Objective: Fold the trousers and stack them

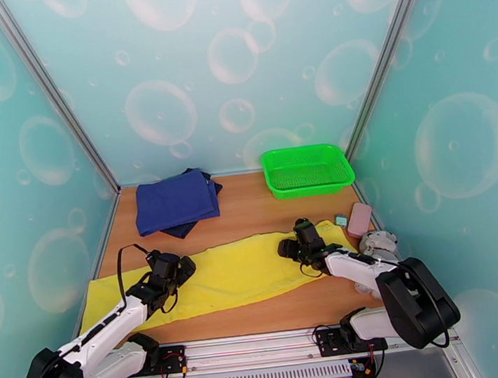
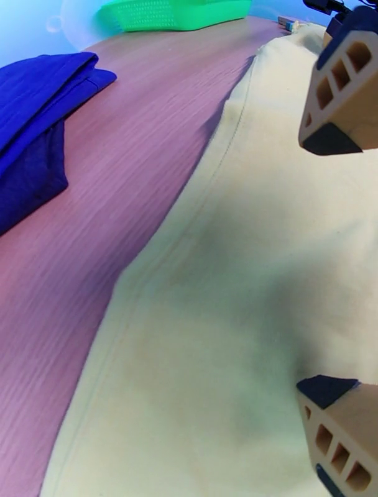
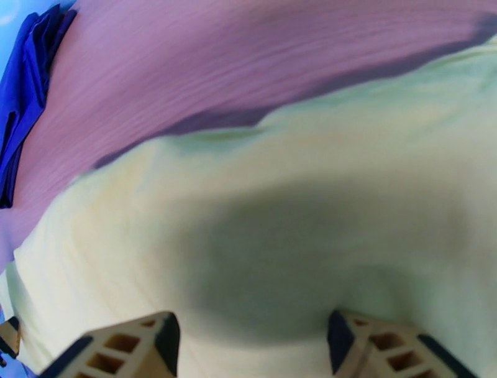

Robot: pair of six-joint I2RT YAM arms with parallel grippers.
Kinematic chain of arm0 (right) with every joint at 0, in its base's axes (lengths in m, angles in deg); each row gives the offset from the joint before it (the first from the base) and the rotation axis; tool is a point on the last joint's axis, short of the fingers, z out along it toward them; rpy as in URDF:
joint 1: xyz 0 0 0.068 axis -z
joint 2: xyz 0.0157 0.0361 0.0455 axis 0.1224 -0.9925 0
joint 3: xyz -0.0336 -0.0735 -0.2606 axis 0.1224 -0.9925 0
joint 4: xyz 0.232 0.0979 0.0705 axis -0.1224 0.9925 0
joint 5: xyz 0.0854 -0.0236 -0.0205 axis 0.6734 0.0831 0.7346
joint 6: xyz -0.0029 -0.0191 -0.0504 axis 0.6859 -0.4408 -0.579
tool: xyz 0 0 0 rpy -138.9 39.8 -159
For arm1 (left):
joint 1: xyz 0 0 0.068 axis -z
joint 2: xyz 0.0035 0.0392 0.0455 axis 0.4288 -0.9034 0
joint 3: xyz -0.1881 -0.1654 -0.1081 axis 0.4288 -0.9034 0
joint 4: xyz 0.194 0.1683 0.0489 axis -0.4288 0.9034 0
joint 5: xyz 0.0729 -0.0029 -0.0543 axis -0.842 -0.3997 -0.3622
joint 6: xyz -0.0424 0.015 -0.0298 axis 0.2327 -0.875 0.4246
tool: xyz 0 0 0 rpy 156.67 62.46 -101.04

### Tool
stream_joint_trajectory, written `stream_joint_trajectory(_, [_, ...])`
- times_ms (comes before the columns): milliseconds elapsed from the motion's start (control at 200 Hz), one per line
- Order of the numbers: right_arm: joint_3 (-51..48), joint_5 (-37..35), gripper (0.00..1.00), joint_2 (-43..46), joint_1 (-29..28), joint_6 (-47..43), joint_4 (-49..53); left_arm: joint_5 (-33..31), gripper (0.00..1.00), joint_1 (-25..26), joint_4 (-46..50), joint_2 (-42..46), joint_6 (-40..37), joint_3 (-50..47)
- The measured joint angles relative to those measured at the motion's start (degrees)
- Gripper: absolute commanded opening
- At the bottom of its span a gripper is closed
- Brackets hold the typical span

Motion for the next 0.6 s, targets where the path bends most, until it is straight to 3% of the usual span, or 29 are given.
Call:
stream_joint_trajectory(90, [4.2, -4.5, 0.76, 0.5, -1.2, -2.0, 3.6, -0.3, 0.99, 0.7, 2.2, 1.4, -3.4, 4.4])
stream_joint_trajectory(190, [10.4, -8.0, 0.85, 1.3, -7.3, -5.3, 5.3, -5.3, 0.99, 2.8, 5.7, 2.6, -7.7, 12.2])
stream_joint_trajectory(320, [18.0, -3.4, 0.89, -1.5, -13.8, -9.6, 1.6, -11.5, 0.99, 1.5, 5.5, 4.7, -12.7, 16.3])
stream_joint_trajectory(455, [19.0, 0.7, 0.92, -9.5, -17.8, -12.1, -5.6, -11.3, 0.89, -9.9, 4.2, 4.5, -15.3, 12.5])
stream_joint_trajectory(600, [15.0, 5.1, 0.92, -16.5, -18.5, -11.1, -9.5, -8.6, 0.95, -27.7, 6.0, -0.6, -14.5, 10.8])
